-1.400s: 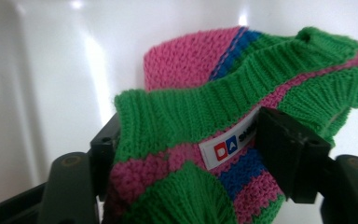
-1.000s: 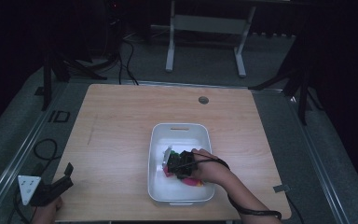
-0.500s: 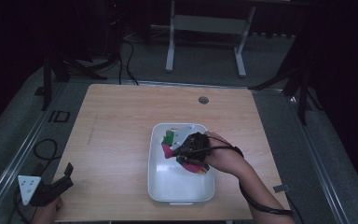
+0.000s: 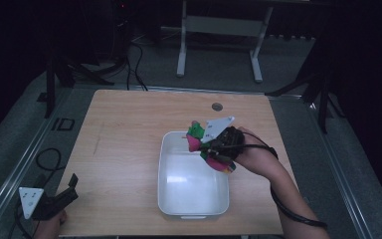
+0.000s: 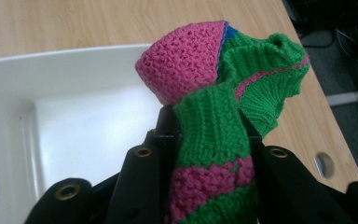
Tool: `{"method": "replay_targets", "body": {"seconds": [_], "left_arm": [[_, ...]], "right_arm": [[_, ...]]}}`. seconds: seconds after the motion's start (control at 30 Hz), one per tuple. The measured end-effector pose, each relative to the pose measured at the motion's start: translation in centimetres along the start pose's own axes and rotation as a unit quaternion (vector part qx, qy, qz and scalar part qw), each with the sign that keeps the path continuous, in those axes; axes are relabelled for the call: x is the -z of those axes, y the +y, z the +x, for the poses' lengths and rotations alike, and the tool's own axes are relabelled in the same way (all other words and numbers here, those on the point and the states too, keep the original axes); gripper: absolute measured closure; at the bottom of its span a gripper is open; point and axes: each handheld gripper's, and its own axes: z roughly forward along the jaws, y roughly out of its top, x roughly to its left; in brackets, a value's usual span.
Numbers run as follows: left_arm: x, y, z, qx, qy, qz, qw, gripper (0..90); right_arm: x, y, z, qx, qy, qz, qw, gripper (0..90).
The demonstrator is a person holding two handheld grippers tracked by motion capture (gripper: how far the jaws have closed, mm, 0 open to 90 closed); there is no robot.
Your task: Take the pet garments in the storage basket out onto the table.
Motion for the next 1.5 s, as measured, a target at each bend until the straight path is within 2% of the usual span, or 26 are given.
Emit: {"method": "replay_targets", "body": {"seconds": [0.07, 0.17, 0.37, 0.57, 0.7, 0.87, 1.07, 1.1, 1.13, 1.17, 1.23, 1.3, 1.37, 1.47, 1.5], "left_arm": [[0.0, 0.0, 0.0, 0.000, 0.000, 0.000, 1.0000, 1.2], [0.0, 0.0, 0.0, -0.001, 0.000, 0.000, 1.0000, 1.2], [0.0, 0.0, -0.1, -0.001, 0.002, 0.000, 1.0000, 1.2], [0.0, 0.0, 0.0, -0.001, 0.002, 0.000, 1.0000, 1.2], [0.0, 0.0, 0.0, -0.001, 0.002, 0.000, 1.0000, 1.2], [0.0, 0.0, -0.1, -0.002, 0.002, 0.001, 1.0000, 1.2], [0.0, 0.0, -0.1, -0.002, 0.002, 0.001, 1.0000, 1.2], [0.0, 0.0, -0.1, -0.002, 0.002, 0.001, 1.0000, 1.2], [0.0, 0.0, -0.1, -0.001, 0.002, 0.001, 1.0000, 1.2], [0.0, 0.0, -0.1, -0.002, 0.002, 0.001, 1.0000, 1.2], [0.0, 0.0, -0.1, -0.002, 0.001, 0.001, 1.0000, 1.2], [0.0, 0.0, 0.0, -0.002, 0.001, 0.001, 1.0000, 1.2], [0.0, 0.0, 0.0, -0.001, 0.001, 0.001, 1.0000, 1.2], [0.0, 0.0, 0.0, -0.002, 0.001, 0.001, 1.0000, 1.2], [0.0, 0.0, 0.0, -0.002, 0.001, 0.001, 1.0000, 1.2]], "right_arm": [[0.3, -0.2, -0.2, -0.002, -0.002, 0.002, 1.0000, 70.1], [1.3, -1.5, -1.1, -0.017, -0.019, 0.005, 0.9997, 70.1], [2.5, -3.8, -2.0, -0.043, -0.033, 0.011, 0.9984, 70.1], [4.3, -6.9, -3.5, -0.077, -0.061, 0.017, 0.9950, 70.0], [5.4, -8.9, -4.1, -0.103, -0.076, 0.020, 0.9916, 70.0], [6.1, -10.9, -4.9, -0.127, -0.089, 0.027, 0.9876, 69.9], [4.2, -12.8, -5.5, -0.155, -0.098, 0.036, 0.9824, 69.7], [4.2, -12.8, -5.5, -0.155, -0.098, 0.036, 0.9824, 69.7], [3.6, -13.1, -5.6, -0.159, -0.102, 0.037, 0.9813, 69.7], [2.5, -13.8, -5.8, -0.177, -0.101, 0.037, 0.9784, 69.7], [1.3, -14.4, -6.0, -0.187, -0.101, 0.043, 0.9762, 69.7], [0.6, -14.7, -6.1, -0.193, -0.096, 0.049, 0.9753, 69.7], [-1.4, -15.5, -6.2, -0.199, -0.090, 0.062, 0.9738, 69.6], [-3.4, -16.4, -6.5, -0.211, -0.089, 0.072, 0.9708, 69.3], [-3.4, -16.4, -6.5, -0.211, -0.089, 0.072, 0.9708, 69.3]]}}
